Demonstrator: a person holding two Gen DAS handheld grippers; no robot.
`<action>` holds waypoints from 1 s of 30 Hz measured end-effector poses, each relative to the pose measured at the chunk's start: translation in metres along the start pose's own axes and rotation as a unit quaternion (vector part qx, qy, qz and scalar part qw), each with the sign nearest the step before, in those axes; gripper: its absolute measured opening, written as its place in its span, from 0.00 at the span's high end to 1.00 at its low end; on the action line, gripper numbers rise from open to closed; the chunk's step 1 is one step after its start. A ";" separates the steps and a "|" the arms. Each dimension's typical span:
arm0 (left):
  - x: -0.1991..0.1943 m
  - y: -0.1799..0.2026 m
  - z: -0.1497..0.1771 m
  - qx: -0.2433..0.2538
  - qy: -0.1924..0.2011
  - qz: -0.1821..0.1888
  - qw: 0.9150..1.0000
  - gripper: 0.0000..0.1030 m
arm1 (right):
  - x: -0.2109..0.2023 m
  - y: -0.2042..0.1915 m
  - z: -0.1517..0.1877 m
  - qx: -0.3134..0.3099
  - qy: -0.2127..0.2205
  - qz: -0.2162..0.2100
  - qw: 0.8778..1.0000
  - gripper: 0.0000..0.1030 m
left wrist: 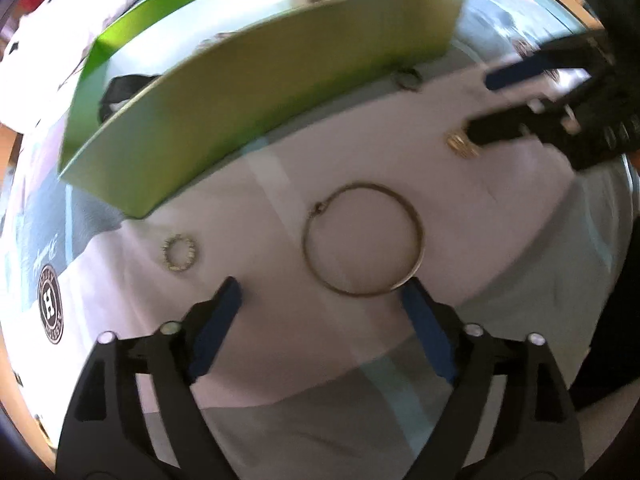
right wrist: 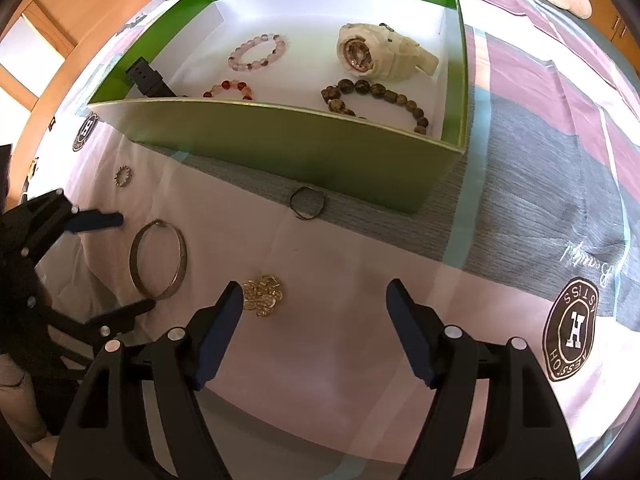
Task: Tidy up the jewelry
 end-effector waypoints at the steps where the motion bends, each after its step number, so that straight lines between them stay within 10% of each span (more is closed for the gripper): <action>1: -0.002 -0.008 -0.002 -0.015 0.007 -0.013 1.000 0.16 | 0.000 -0.001 0.001 0.001 0.000 0.000 1.000 0.28; 22: -0.001 -0.011 -0.009 -0.049 0.026 0.036 0.998 0.17 | 0.016 -0.045 0.012 -0.078 0.019 0.052 0.995 0.29; 30: 0.002 -0.010 -0.023 -0.057 0.035 0.044 0.997 0.17 | 0.024 -0.068 0.009 -0.095 0.021 0.048 0.994 0.74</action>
Point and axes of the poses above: each gripper's, at about its wrist camera, not at the fingertips, and x roughly the way its jaws point, y to its right, z to its underside, the point moved 5 cm from there along x, roughly the way its jaws point, and after that the axes turned 4 degrees about -z, right-handed, at the moved point
